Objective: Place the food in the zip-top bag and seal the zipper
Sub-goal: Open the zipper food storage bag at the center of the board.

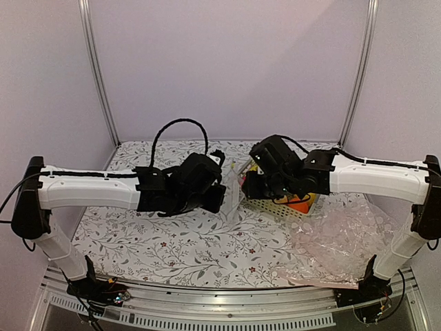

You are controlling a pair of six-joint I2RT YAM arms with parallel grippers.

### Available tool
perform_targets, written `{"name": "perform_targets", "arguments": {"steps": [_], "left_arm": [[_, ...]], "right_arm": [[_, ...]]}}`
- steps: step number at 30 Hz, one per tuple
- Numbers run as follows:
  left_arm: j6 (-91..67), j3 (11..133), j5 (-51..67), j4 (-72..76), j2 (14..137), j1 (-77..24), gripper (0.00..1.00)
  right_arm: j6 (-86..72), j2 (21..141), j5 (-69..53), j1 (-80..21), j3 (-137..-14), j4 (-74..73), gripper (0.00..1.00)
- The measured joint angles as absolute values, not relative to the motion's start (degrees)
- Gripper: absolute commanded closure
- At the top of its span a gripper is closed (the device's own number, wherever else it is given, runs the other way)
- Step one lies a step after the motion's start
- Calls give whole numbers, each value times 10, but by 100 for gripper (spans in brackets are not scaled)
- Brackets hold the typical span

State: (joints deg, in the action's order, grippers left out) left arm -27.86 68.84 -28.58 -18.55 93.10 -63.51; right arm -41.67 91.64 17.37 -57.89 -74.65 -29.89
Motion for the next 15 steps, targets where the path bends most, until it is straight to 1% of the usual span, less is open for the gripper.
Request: {"name": "perform_targets", "arguments": {"steps": [3, 6, 15], "left_arm": [[-297, 676, -249, -172, 927, -634, 100], [-311, 672, -226, -160, 926, -634, 100], [-342, 658, -199, -132, 925, -634, 100]], "right_arm": [[-421, 919, 143, -579, -743, -283, 59], [-424, 929, 126, -579, -743, -267, 56], [-426, 982, 113, -581, -751, -266, 41]]}}
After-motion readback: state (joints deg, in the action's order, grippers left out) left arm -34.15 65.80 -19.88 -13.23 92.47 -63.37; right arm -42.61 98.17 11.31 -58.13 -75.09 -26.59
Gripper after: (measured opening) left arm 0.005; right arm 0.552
